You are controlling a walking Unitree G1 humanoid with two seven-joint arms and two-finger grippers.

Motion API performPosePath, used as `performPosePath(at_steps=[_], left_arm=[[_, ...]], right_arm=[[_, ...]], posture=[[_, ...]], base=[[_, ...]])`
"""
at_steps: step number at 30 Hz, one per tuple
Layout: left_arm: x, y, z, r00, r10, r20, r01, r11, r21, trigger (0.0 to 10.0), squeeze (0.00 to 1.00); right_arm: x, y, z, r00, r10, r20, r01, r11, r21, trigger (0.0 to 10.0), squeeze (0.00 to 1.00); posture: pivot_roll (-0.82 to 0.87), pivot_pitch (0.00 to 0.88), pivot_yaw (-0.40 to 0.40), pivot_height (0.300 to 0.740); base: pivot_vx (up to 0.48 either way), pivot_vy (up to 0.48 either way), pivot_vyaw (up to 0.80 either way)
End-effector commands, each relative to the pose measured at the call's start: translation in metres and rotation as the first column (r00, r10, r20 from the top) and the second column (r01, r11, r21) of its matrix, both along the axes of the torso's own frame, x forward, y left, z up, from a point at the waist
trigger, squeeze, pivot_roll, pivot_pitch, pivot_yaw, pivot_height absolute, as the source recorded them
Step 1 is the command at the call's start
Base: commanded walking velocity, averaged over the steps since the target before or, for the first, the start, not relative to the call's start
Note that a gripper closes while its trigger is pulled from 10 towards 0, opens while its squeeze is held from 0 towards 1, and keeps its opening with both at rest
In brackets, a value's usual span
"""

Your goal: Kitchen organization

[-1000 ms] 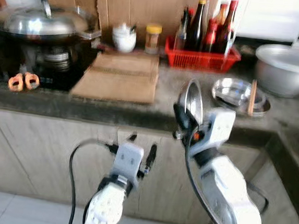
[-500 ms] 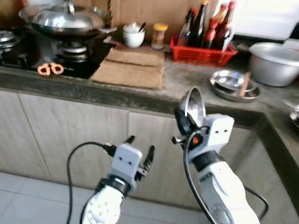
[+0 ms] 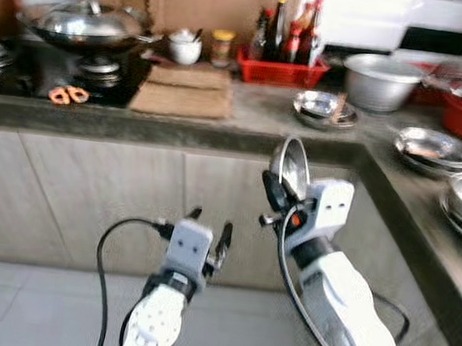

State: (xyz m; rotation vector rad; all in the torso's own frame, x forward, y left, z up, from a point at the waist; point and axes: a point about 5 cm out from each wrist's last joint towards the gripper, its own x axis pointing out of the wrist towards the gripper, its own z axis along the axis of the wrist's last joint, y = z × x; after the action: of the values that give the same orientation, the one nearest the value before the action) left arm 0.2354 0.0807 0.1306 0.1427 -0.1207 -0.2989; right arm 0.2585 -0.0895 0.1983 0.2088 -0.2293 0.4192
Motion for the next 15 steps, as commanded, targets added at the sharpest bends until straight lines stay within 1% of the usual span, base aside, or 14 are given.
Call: performPosePath(at_steps=[1,7,15], left_arm=[[-0.0016,-0.0054,0.0007,1.0,-0.024,0.001,0.024,1.0,-0.007,10.0,0.0],[-0.0017,-0.005,0.0005,1.0,-0.027,0.003,0.027,1.0,-0.006,10.0,0.0],[-0.0009,-0.0044,0.0002,1.0,-0.027,0.002,0.027,1.0,-0.002,10.0,0.0]], right_arm=[[-0.0016,-0.0069,-0.0004,1.0,-0.03,-0.003,0.03,1.0,0.003,10.0,0.0],[-0.0028,-0.0081,-0.0023,0.999,-0.033,-0.007,0.033,0.999,-0.006,10.0,0.0],[-0.0031,-0.0068,-0.0016,1.0,-0.029,-0.003,0.029,1.0,-0.004,10.0,0.0]], posture=[[0.18,0.0,-0.05,0.74],[0.18,0.0,-0.05,0.74],[0.18,0.0,-0.046,0.74]], base=[[-0.326,0.0,-0.8],[-0.35,0.0,-0.8],[0.0,0.0,-0.8]])
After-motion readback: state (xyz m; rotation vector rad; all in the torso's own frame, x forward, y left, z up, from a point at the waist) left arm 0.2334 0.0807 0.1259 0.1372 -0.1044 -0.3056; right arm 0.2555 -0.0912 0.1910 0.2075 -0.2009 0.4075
